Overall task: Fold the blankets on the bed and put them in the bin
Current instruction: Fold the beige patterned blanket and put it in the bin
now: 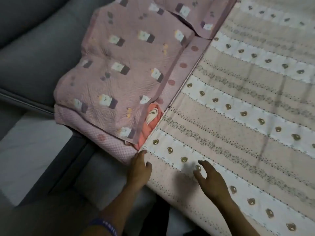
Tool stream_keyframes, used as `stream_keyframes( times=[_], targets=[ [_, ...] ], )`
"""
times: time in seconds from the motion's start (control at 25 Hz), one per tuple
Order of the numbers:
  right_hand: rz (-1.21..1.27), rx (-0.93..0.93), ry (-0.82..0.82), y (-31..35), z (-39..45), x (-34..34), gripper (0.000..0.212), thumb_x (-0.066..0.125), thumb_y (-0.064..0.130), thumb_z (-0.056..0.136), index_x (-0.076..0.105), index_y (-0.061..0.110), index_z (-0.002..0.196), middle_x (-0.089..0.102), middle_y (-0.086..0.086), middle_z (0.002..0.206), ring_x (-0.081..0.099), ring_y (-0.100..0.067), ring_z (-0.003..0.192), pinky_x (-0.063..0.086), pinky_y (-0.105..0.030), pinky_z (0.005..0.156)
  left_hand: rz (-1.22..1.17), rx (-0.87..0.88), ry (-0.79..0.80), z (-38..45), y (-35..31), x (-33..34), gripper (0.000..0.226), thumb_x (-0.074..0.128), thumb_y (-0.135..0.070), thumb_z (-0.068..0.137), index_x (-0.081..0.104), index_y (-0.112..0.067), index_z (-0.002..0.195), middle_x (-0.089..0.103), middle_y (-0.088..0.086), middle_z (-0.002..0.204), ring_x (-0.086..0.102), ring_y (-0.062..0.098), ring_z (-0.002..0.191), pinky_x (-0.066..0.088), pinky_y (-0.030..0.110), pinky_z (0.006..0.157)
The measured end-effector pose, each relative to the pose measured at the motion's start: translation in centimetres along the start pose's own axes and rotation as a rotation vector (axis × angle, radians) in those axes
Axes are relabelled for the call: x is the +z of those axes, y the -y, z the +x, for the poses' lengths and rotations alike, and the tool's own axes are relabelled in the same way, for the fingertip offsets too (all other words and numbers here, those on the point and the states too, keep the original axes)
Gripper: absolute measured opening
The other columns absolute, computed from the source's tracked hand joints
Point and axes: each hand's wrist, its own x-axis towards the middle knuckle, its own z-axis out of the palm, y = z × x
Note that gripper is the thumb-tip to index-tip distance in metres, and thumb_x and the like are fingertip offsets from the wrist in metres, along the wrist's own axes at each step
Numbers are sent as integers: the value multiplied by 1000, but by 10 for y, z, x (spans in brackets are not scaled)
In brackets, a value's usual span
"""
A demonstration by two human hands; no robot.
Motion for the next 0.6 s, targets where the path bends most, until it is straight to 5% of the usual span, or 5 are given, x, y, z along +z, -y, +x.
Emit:
stream_keyframes(
  times=[0.2, 0.6],
  targets=[
    [-126, -53, 57, 13, 86, 63, 51, 39, 52, 96, 39, 25, 140, 47, -2, 139, 54, -28, 117, 47, -43, 93, -39, -46, -68, 82, 21, 43, 43, 58, -17, 87, 47, -23, 128, 47, 2, 136, 46, 23, 123, 46, 40, 100],
    [-183, -141, -107, 25, 121, 104, 36, 51, 28, 91, 46, 19, 125, 45, -8, 133, 46, -33, 116, 42, -43, 88, -91, 45, -264, 91, 64, 56, 20, 67, -39, 84, 49, -31, 89, 53, -10, 96, 53, 15, 88, 52, 42, 72]
  ],
)
